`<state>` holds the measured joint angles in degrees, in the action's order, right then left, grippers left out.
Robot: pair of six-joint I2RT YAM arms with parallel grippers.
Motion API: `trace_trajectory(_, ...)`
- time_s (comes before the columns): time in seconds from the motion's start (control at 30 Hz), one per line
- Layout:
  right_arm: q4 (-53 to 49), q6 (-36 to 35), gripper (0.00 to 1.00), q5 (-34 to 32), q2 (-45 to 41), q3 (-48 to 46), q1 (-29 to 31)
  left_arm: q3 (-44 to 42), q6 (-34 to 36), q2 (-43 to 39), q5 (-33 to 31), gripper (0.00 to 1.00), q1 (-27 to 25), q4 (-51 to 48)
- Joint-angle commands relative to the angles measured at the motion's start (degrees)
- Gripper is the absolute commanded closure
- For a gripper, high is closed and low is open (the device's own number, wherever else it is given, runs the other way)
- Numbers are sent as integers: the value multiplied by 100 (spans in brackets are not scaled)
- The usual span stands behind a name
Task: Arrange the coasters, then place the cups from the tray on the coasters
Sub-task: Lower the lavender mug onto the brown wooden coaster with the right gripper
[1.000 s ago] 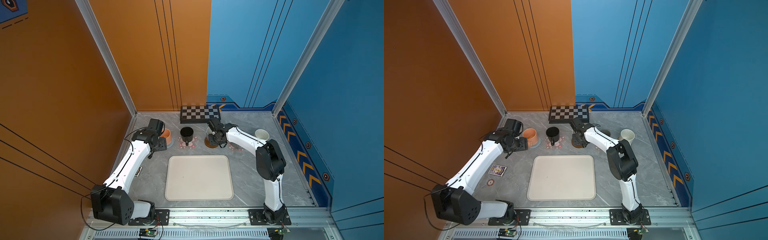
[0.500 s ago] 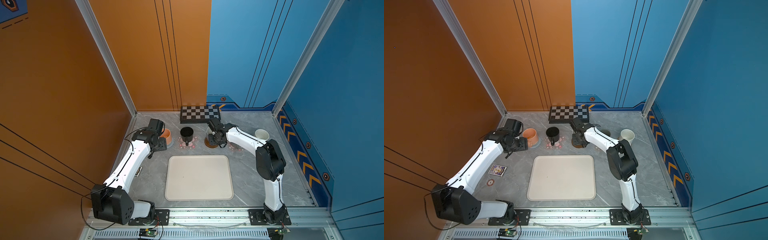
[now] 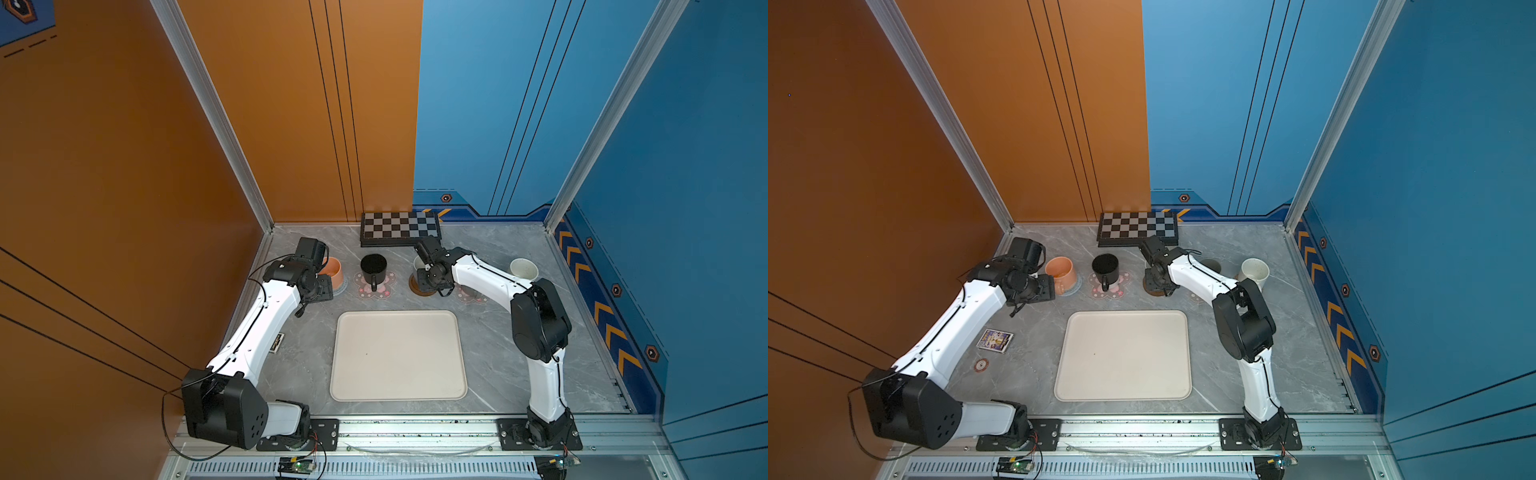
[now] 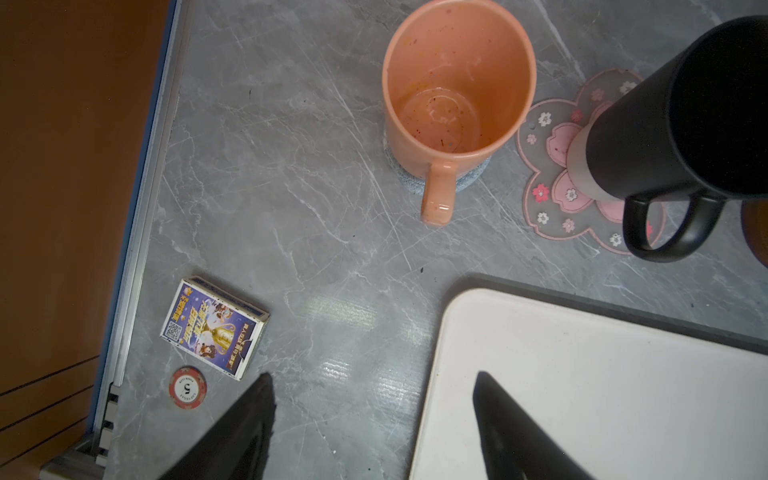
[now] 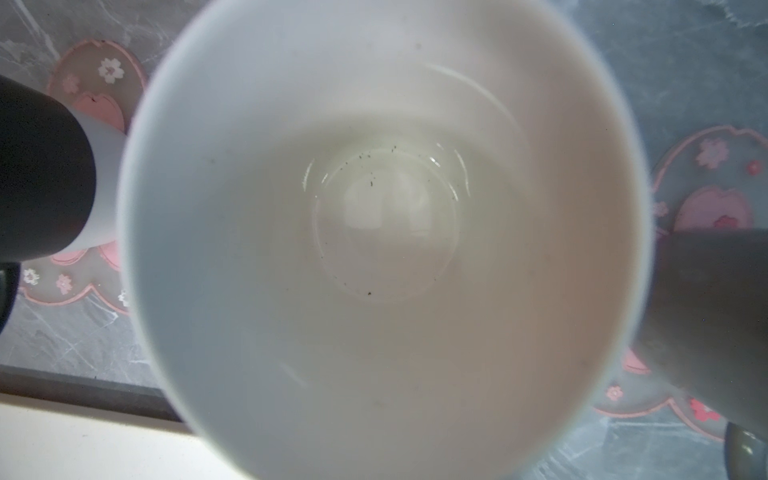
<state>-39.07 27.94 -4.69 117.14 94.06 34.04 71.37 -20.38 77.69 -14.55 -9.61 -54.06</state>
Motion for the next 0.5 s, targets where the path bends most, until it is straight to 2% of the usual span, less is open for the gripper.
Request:
trace_trajectory(0.0,31,140,100,-14,-18,-67,-28,-27,107,27,56,24,63,-86)
trace_trajectory(0.47,53,84,100,13,2,-66,29,-17,131,71,100,24,65,-78)
